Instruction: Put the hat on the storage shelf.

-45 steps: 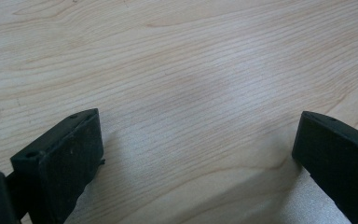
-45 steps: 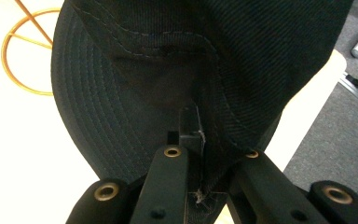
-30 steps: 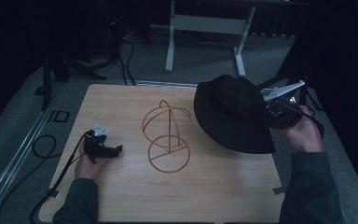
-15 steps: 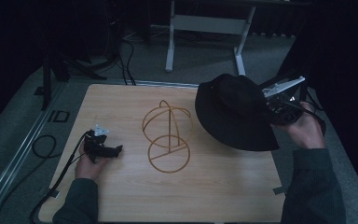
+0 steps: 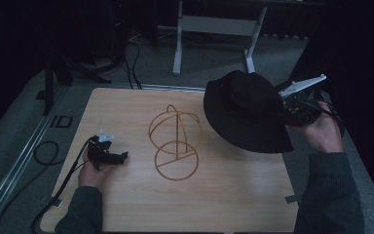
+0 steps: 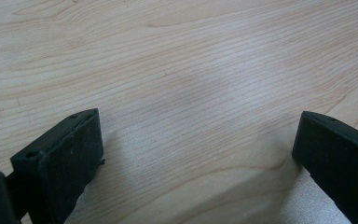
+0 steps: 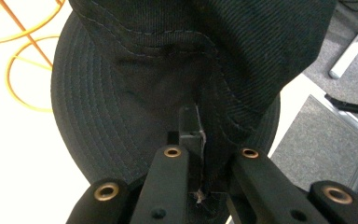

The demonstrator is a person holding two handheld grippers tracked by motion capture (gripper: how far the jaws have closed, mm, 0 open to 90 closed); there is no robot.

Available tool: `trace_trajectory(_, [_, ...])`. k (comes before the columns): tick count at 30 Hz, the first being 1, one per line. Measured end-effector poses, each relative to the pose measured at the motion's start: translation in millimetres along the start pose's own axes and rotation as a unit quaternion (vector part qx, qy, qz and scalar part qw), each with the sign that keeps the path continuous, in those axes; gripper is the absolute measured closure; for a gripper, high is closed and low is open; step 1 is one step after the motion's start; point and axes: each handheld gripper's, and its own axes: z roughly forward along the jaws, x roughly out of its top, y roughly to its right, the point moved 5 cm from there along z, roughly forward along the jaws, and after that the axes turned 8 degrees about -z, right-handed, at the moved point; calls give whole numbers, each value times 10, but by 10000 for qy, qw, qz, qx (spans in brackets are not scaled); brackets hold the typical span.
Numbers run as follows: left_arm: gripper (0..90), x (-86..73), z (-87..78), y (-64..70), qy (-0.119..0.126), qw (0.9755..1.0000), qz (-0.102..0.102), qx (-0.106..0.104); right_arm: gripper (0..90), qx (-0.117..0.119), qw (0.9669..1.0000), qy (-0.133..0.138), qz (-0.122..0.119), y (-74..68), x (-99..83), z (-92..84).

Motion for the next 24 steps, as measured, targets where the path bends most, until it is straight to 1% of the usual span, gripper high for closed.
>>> trace_trajectory(9, [20, 0, 0, 0, 3, 10000, -3, -1, 881, 47, 9998, 166, -39, 8, 46, -55])
trace_trajectory(15, [20, 0, 0, 1, 3, 10000, -6, -1, 882, 69, 9996, 268, -24, 6, 75, -80])
trace_trajectory(19, [20, 1, 1, 1, 2, 10000, -1, -3, 882, 95, 9993, 345, -54, -2, 94, -81])
trace_trajectory(24, [20, 1, 2, 1, 3, 10000, -1, -3, 882, 119, 9992, 377, -72, -12, 107, -75])
